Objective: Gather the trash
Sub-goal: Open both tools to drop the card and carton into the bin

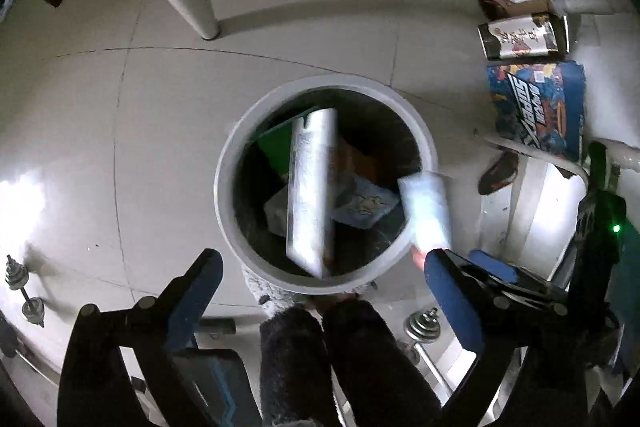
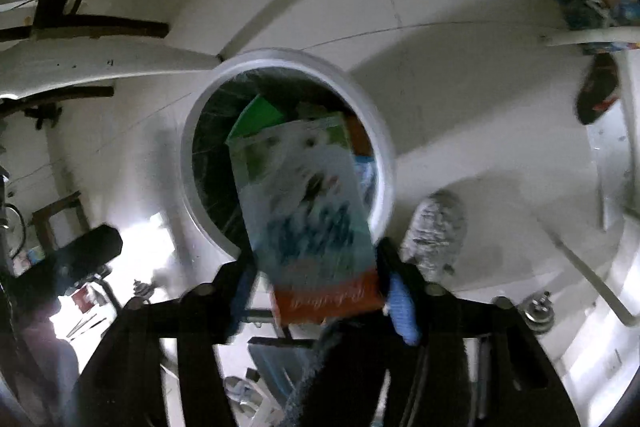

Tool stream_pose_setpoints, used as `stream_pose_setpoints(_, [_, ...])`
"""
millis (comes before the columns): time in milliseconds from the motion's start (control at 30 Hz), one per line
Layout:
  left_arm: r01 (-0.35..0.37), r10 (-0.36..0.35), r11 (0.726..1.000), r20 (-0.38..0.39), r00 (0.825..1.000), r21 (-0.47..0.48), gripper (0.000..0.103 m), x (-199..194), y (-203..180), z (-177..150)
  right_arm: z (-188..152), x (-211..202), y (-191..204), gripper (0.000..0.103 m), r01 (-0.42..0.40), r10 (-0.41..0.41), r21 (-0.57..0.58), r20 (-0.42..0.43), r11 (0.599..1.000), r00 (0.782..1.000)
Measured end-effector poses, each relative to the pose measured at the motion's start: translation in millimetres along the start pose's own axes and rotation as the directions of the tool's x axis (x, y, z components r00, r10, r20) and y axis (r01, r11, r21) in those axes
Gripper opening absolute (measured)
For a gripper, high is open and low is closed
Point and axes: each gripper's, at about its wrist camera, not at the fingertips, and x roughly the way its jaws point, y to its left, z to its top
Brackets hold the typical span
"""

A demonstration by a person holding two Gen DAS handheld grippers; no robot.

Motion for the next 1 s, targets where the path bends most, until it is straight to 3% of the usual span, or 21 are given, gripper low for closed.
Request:
stream_pose_setpoints(67, [-0.049, 0.05, 0.999, 0.028, 0.998, -0.007, 0.103, -1.4, 1.8, -3.9, 0.4, 5.9, 2.2, 0.1, -0.035, 0.035, -0.027, -0.002, 0.999, 0.999])
stream_pose_setpoints(200, [-0.161, 0.161, 0.987, 0.08, 0.984, -0.012, 0.103, -17.8, 4.4, -19.0, -2.8, 6.5, 9.5, 0.1, 0.011, -0.01, -0.098, 0.012, 0.995, 1.0])
stream_pose_setpoints(333, [-0.249, 0.25, 0.968, 0.109, 0.962, -0.027, 0.103, -34.0, -0.4, -30.0, -18.1, -11.6, 22.0, 0.1, 0.114, -0.108, -0.164, 0.048, 0.98, 0.993])
stream_pose_setpoints(567, [-0.274, 0.276, 0.961, 0.124, 0.953, -0.026, 0.103, -71.5, -11.8, -46.6, -36.5, -59.9, 31.9, 0.1, 0.252, -0.232, -0.159, 0.134, 0.955, 0.963])
stream_pose_setpoints(767, [-0.284, 0.279, 0.959, 0.152, 0.948, 0.008, 0.103, -105.7, -32.1, -60.5, -52.6, -107.4, 43.5, 0.1, 0.289, -0.262, -0.159, 0.173, 0.944, 0.949])
stream_pose_setpoints(1000, [-0.281, 0.274, 0.959, 0.173, 0.946, 0.023, 0.103, -172.1, -50.6, -87.1, -78.8, -172.3, 61.0, 0.1, 0.293, -0.261, -0.167, 0.188, 0.941, 0.947])
